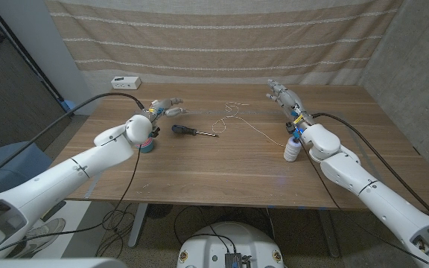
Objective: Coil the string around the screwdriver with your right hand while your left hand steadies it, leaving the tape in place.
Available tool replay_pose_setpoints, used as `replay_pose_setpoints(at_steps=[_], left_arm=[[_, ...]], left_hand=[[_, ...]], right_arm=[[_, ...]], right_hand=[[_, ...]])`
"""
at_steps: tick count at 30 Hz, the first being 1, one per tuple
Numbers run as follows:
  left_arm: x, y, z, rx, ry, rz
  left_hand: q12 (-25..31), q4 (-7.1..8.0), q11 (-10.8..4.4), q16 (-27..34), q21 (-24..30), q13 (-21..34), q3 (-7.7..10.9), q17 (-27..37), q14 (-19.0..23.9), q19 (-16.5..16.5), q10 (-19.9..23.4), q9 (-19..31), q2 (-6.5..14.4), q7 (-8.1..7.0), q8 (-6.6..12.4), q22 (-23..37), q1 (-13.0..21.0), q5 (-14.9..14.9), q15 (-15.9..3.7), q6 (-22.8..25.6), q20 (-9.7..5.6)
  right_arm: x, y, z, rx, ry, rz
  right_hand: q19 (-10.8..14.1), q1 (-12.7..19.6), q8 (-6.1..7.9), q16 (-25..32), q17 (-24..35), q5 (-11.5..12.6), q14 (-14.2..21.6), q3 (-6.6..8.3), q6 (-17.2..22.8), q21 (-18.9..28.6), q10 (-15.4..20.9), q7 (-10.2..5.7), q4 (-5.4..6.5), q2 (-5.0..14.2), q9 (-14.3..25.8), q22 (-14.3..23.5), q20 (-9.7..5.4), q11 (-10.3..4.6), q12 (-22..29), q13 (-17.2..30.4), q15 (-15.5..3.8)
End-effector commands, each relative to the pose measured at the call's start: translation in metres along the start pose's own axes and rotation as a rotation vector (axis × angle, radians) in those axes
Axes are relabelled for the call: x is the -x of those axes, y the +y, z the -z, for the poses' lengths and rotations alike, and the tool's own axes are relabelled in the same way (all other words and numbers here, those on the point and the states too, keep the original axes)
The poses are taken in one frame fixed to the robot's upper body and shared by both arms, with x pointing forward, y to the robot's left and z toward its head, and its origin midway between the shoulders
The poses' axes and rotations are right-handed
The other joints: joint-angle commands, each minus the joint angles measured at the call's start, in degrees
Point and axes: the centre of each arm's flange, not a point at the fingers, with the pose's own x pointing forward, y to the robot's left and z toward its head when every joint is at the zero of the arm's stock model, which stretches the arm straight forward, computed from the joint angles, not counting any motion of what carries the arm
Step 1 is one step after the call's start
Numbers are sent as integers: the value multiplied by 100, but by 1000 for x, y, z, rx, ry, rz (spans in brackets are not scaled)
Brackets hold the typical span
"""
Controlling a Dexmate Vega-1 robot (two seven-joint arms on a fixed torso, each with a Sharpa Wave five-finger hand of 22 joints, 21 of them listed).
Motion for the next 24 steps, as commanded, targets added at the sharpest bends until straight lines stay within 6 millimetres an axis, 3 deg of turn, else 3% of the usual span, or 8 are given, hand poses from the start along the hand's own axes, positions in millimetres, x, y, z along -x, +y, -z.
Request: replay_pose_setpoints(at_steps=[1,10,20,21,24], left_arm=[[0,2,-15,-161,13,59],[0,1,-23,-264,46,94],[-3,0,-26,-344,84,161],[-3,-1,-27,-356,85,159],[-4,-2,-28,-376,89,164]], left_hand=[[26,-33,0,-7,-23,19,12,28,33,28,48,29,-5,-14,-25,13,140,-2,26,36,16],[81,-58,-13,55,26,72,25,40,353,311,253,37,-60,-30,-36,24,554,7,-63,111,-73],[34,-61,11,33,16,97,-4,47,378,361,160,40,-136,-15,-38,28,761,18,-65,159,-84],[49,-69,-58,32,15,107,-6,50,406,392,207,40,-157,-43,-33,28,868,23,-116,190,-120],[38,-56,-21,26,31,123,-12,56,442,492,201,42,-163,17,-55,33,1074,31,-80,179,-160]], right_arm=[[-2,18,-12,6,-37,-30],[-10,24,-12,-8,-24,-43],[-11,26,-14,-16,-35,-41],[-11,26,-14,-17,-34,-39],[-11,25,-14,-18,-34,-40]], right_hand=[[48,58,33,52,27,-21,31,-9,39,43,56,2,-41,0,30,15,27,-5,32,26,26],[48,59,29,51,33,-27,28,-18,46,42,47,5,-53,3,30,16,22,-14,24,27,24],[51,45,23,57,45,-35,31,-32,54,42,13,3,-51,25,32,16,10,-31,7,28,15],[50,43,23,58,46,-36,34,-33,55,42,20,5,-50,26,32,17,16,-19,9,28,18],[49,36,22,59,49,-39,32,-39,57,41,20,4,-48,30,32,17,11,-29,9,28,14]])
